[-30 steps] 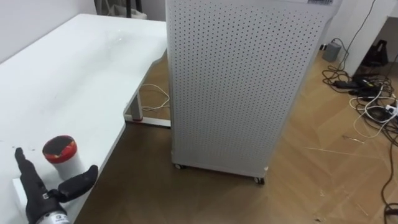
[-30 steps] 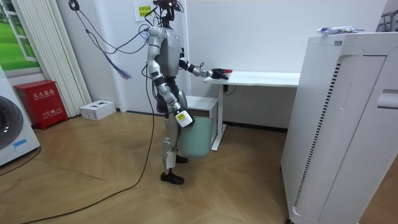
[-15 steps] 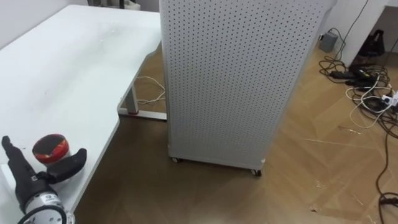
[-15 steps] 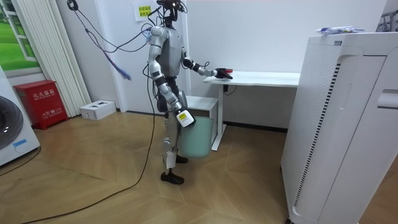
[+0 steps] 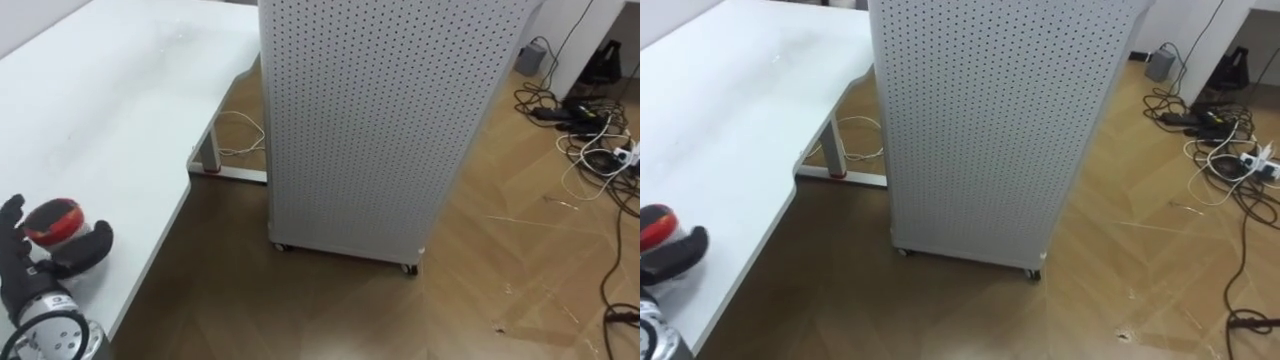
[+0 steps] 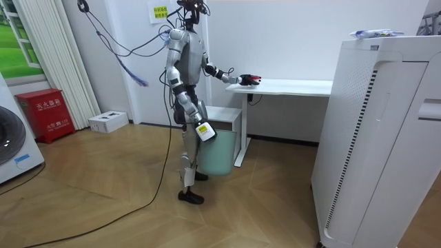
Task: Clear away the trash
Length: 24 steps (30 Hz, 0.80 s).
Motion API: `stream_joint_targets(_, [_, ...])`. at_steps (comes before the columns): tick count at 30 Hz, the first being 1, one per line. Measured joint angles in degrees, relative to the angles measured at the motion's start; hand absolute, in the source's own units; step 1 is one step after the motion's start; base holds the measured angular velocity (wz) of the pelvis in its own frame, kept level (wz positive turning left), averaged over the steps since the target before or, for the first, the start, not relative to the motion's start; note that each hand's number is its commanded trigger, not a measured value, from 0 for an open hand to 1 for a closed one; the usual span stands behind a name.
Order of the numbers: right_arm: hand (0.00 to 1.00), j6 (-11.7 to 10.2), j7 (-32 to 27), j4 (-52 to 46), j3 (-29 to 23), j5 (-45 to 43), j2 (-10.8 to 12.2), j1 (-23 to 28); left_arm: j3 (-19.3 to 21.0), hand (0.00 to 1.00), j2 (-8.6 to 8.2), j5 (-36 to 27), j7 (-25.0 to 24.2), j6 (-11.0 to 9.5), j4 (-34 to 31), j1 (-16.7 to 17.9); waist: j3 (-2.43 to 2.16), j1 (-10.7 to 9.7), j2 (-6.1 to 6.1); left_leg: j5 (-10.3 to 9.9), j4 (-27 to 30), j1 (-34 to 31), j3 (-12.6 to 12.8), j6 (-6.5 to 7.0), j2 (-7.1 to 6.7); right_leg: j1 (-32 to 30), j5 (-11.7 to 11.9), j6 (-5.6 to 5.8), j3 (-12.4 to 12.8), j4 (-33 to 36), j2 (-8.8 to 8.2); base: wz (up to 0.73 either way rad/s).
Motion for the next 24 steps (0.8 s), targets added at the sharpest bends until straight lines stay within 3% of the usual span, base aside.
stream_joint_targets(8, [1.0,0.01,0.13,0.11,0.4,0.3,-0.01,-0.75,-0.99,1.0,0.28,-0.24,-0.49,0.76,0.0,-0.19,0.52,-0.92,0.77,-0.15,0.25,-0.45,-0.12,0.19,-0.17,-0.1,0.0,0.01,-0.88,-0.06,-0.3,0.01])
stream_joint_targets(19, [1.0,0.02,0.36,1.46,1.47,6.27,-0.21,-2.09,-5.63,1.0,0.16,-0.24,-2.67,0.8,0.78,-0.21,0.72,-0.92,1.62,-0.07,0.4,-0.06,0.15,0.33,-0.21,0.17,-0.01,0.04,-1.38,0.12,-0.86,-0.01])
stream_joint_targets(24, [1.0,0.02,-0.82,1.57,1.61,6.0,-0.45,-3.29,-6.72,1.0,-2.68,0.0,-3.15,0.79,0.18,-0.2,0.62,-0.78,2.93,-0.07,0.31,-0.07,0.22,0.38,-0.34,-0.16,-0.02,0.05,-1.4,0.59,-0.8,-0.01])
